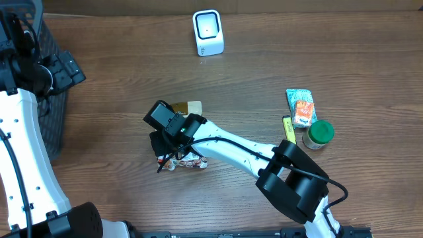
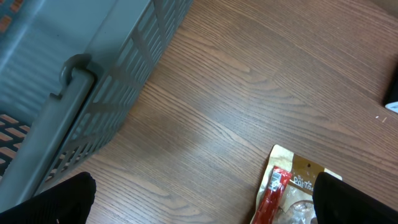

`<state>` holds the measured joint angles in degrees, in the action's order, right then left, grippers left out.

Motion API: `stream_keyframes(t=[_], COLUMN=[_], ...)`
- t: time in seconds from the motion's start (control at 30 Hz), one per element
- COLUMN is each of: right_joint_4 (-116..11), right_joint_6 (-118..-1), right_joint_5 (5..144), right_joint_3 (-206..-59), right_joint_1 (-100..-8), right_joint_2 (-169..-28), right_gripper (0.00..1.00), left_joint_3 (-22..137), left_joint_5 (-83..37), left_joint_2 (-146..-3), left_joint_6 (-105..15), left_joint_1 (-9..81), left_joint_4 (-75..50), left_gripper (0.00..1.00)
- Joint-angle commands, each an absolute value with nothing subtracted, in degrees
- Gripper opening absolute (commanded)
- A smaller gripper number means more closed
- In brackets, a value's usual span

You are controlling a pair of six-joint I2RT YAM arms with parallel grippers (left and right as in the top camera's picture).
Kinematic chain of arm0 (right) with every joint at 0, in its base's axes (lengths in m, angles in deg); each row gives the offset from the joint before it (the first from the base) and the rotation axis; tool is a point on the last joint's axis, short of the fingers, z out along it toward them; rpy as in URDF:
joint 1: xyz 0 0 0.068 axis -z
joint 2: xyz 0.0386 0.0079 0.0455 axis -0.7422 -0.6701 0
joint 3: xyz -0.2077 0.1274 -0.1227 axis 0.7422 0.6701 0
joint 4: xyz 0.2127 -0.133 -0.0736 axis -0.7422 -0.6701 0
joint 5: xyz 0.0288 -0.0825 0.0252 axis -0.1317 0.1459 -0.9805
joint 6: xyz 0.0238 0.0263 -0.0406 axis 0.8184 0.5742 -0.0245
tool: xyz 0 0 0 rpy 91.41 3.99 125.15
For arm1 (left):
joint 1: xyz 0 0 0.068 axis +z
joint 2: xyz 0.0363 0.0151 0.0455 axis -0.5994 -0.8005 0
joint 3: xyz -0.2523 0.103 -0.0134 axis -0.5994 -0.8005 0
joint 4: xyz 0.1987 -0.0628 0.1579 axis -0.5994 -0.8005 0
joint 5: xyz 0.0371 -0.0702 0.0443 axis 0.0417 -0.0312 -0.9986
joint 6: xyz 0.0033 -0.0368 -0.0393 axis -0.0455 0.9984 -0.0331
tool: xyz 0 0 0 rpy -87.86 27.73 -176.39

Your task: Scan the item barcode

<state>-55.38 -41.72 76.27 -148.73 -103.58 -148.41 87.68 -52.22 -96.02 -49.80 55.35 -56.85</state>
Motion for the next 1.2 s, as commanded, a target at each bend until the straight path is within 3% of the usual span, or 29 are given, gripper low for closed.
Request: stream_keyframes(t=[0.0,0.2,0.4,1.17], right_joint_4=[-55.2,-55.2,-55.2,-55.2], right_joint_6=[-41.5,-41.5,-41.5,-41.5], right_joint_5=[77.3,77.9,77.9,77.9], right_joint_3=[-148.4,-148.4,-148.4,-148.4], right_joint_1=[-104.1,-104.2,-104.2,-104.2], right_joint_2=[-148.3,-149.2,-150.4,-152.1], right_gripper=[0.26,0.27,0.34,0.34], left_joint_3=[88.6,88.6,88.6,88.6], left_joint_5=[-52.0,-52.0,-52.0,-52.0], left_joint_2=[-95.9,-95.9,-95.9,-95.9], left_joint_6=[-50.2,-50.2,-50.2,-50.2], left_joint_1=[55.5,55.5,55.5,55.5], left_joint_4=[-56.9,-56.9,-56.9,-56.9], left_gripper=[1.00,1.00,1.00,1.00])
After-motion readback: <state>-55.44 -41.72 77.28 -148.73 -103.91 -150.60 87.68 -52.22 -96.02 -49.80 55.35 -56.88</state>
